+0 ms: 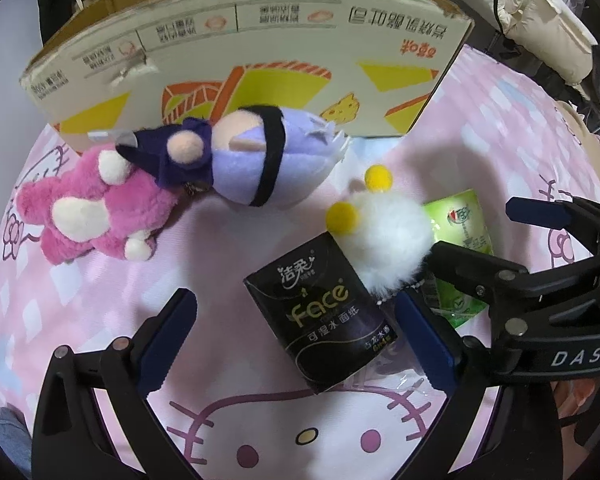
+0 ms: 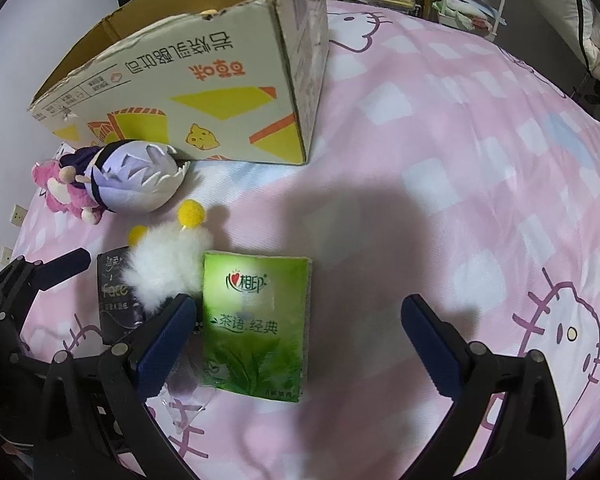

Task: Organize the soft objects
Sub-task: 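Move both grippers toward the black and green tissue packs, then grasp the black Face tissue pack with the left gripper while the right grasps the green pack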

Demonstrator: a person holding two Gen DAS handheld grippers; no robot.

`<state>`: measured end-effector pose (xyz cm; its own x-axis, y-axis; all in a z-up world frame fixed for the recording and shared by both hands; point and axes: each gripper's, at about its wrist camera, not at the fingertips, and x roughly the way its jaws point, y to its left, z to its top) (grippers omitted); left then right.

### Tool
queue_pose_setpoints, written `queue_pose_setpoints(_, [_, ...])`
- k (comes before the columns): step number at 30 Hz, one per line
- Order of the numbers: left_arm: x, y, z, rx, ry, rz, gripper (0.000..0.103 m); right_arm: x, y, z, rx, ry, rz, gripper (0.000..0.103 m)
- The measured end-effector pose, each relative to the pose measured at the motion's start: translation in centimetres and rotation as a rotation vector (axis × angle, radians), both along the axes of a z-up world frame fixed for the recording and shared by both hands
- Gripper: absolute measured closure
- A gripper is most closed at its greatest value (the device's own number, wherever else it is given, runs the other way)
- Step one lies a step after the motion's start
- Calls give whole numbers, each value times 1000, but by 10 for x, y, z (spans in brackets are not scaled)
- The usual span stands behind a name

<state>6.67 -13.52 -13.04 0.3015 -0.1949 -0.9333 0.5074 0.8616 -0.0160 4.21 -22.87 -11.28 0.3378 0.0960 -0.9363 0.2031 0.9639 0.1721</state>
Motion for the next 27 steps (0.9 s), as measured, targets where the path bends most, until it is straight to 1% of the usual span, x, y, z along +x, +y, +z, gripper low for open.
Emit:
queue_pose_setpoints(10, [4, -2, -6, 12, 5, 5, 5, 5, 5, -4, -8, 14, 4, 0])
queue_pose_setpoints(15, [2, -4, -9, 36, -18, -4, 6, 6, 4, -6, -7, 24, -4, 0])
queue_pose_setpoints(17, [2, -5, -11, 34, -12, -7, 17, 7, 5, -7, 7, 24, 1, 4])
queue_pose_setpoints(18, [2, -5, -13, 32, 0, -9, 19, 7, 6, -8, 13, 24, 3, 10])
queue_pose_setpoints(19, [1, -6, -14, 25, 12, -10, 28, 7, 7, -9, 18, 24, 6, 14])
queue_pose_setpoints(20, [1, -5, -15, 15, 26, -9, 36, 7, 9, -9, 22, 23, 11, 23])
queue_pose_setpoints(21, [2, -5, -15, 20, 21, -6, 38, 7, 12, -9, 26, 19, 18, 29])
queue_pose_setpoints(23, [1, -4, -14, 17, 12, -5, 47, 7, 15, -9, 39, 14, 32, 35])
queue_pose_setpoints(25, [2, -2, -13, 10, 10, 5, 52, 8, 18, -10, 42, 14, 45, 37])
queue_pose_setpoints(26, [2, 0, -13, 8, 10, 11, 55, 9, 19, -11, 42, 16, 49, 39])
queue_pose_setpoints(27, [3, 1, -13, 5, 10, 16, 56, 9, 21, -12, 43, 20, 54, 43])
